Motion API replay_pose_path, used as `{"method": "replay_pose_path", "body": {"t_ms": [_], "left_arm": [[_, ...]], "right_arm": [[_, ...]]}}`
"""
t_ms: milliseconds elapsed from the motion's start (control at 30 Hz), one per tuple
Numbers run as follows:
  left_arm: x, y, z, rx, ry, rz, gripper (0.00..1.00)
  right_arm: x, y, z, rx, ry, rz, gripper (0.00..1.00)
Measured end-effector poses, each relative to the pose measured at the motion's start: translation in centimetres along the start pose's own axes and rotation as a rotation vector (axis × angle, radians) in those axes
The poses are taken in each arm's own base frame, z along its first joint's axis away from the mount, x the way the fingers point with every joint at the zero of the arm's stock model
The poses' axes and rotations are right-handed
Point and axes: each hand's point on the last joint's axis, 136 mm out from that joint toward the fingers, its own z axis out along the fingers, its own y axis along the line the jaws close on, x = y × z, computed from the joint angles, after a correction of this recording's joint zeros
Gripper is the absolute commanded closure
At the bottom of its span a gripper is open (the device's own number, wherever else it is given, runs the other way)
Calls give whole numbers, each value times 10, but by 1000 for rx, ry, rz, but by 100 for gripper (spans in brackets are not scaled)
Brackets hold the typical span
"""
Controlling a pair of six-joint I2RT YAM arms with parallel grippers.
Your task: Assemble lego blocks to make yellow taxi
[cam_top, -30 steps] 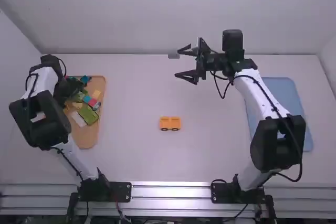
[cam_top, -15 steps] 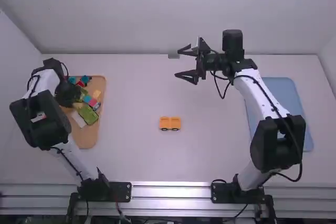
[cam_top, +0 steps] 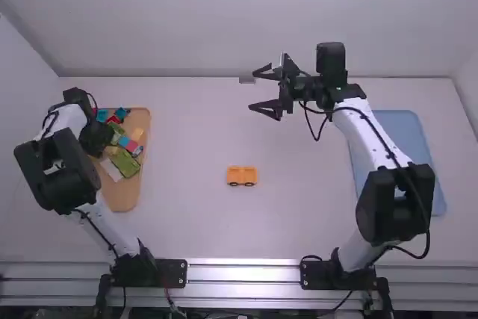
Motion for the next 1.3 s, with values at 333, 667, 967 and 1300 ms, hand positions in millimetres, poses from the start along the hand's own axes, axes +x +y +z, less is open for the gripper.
{"method": "replay_pose_path", "body": {"t_ms": [333,667,967,1300], "left_arm": [[-2,2,6,-9,-26,-29,54],[2,-9,7,24,-28,-14,53],[24,-16,27,-14,12,23,61],[21,-16,28,-13,-1,-14,60]], "right_arm": [[0,0,0,-1,1,3,1],[1,0,0,-1,1,4,1],[0,0,0,-1,1,2,1],[0,0,0,-1,1,2,1]]}}
